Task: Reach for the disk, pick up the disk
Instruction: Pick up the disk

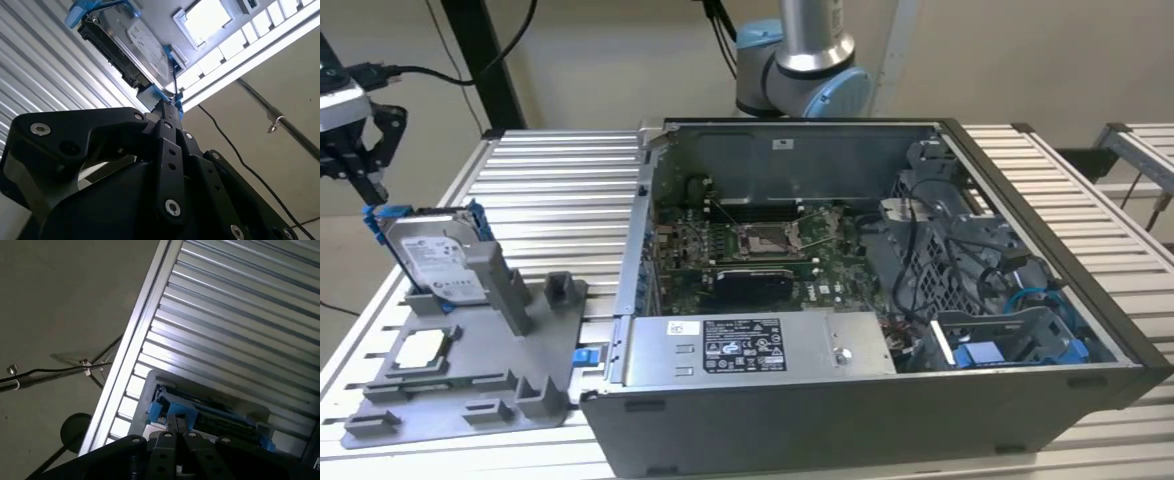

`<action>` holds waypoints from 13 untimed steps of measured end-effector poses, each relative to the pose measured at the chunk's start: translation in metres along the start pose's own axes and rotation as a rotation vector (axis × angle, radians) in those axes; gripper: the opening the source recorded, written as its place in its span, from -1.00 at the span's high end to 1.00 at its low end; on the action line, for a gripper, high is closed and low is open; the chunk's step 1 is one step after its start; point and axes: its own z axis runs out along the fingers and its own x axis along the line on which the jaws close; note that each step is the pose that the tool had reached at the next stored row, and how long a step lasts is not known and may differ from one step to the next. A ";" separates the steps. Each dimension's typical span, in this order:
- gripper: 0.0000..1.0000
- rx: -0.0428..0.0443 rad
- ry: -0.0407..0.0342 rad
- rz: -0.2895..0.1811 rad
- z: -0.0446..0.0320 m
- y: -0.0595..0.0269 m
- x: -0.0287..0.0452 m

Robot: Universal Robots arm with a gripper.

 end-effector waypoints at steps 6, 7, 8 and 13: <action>1.00 0.0011 0.0032 -0.082 0.0000 0.0000 0.0000; 1.00 0.0013 0.0038 -0.096 0.0000 0.0000 0.0000; 1.00 0.0015 0.0043 -0.111 0.0000 0.0000 0.0000; 1.00 0.0023 0.0072 -0.185 0.0000 0.0000 0.0000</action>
